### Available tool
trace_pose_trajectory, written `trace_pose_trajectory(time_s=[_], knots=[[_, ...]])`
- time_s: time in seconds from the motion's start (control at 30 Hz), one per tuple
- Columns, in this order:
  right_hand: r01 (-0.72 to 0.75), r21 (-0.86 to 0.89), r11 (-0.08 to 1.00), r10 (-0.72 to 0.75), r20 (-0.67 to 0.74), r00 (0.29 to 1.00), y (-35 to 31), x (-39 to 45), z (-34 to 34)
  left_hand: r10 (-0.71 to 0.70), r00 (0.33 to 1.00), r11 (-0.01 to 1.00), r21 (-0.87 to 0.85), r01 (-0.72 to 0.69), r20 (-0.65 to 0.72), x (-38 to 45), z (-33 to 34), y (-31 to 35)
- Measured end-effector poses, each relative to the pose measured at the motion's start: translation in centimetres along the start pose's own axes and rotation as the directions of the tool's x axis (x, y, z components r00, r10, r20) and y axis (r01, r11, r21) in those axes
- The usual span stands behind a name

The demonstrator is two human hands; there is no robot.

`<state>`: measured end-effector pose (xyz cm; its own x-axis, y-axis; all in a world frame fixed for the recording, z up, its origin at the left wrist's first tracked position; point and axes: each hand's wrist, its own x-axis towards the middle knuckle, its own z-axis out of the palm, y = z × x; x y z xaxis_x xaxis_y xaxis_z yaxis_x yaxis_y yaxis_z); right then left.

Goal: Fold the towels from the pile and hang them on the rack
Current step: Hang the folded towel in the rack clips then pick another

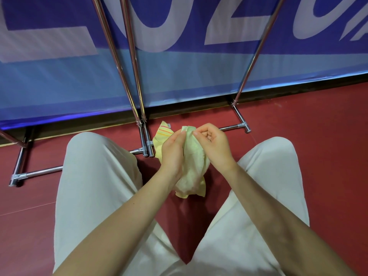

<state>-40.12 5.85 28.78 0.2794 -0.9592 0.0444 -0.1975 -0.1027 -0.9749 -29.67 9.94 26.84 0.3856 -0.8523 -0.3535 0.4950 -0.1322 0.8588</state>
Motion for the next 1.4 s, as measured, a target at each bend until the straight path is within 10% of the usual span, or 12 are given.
trace_pose_trajectory(time_s=[0.3,0.67,0.97,1.4], knots=[[0.011,0.005,1.0,-0.011,-0.118,0.993,0.1,0.6,1.0,0.031,0.999,0.997,0.063,-0.034,0.042,0.3,0.6,-0.1],[-0.273,0.361,0.892,0.315,-0.064,0.947,1.0,0.4,0.8,0.096,0.994,0.959,0.263,-0.105,0.046,-0.4,0.8,-0.1],[-0.03,-0.018,0.999,0.029,-0.038,0.999,1.1,-1.5,1.7,0.224,0.973,0.942,0.266,-0.203,-0.049,1.3,-0.8,1.9],[-0.095,-0.04,0.995,0.103,0.325,0.94,2.4,-2.7,2.0,0.162,0.985,0.925,0.337,-0.175,0.067,0.4,-2.5,2.8]])
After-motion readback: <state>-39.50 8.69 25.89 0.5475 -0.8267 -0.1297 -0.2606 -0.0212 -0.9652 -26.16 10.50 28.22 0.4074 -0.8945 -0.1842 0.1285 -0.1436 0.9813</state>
